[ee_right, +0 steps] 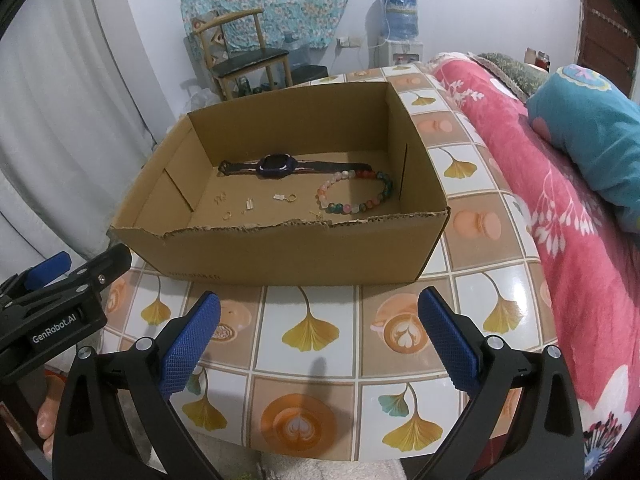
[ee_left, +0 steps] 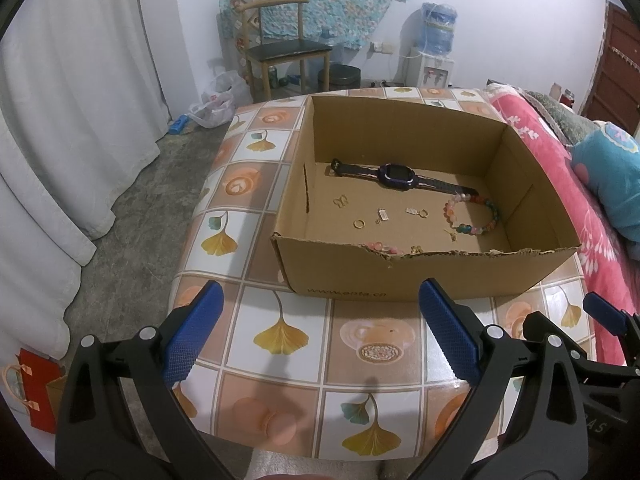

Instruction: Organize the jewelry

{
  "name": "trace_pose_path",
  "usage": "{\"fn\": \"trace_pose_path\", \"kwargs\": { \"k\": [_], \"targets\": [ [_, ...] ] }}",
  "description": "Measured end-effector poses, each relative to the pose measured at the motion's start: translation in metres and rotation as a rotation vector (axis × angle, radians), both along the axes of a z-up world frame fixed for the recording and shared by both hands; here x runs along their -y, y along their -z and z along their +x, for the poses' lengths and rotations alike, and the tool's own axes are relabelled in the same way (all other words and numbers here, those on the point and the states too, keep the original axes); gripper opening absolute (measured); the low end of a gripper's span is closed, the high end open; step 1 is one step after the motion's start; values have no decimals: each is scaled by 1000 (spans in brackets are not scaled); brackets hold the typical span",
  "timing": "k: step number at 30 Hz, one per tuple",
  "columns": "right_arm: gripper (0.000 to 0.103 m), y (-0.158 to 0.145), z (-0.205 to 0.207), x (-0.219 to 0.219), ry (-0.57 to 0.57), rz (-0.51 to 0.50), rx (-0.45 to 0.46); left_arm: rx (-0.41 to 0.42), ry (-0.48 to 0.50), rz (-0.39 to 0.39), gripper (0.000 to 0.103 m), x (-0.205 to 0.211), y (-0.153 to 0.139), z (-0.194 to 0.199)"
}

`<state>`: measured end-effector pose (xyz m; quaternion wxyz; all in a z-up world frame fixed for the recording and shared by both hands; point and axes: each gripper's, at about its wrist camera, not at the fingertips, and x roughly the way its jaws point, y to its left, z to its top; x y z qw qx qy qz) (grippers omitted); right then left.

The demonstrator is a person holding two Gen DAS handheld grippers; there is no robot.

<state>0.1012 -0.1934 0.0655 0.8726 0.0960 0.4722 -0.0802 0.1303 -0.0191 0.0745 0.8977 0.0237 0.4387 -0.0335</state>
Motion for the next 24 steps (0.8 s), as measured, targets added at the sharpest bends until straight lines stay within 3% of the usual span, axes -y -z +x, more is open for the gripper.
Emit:
{"fn": "trace_pose_path", "kwargs": {
  "k": [24],
  "targets": [
    [96,0,-1,2,5,4,-2,-2,1,-6,95,-2,0,1]
  ]
}}
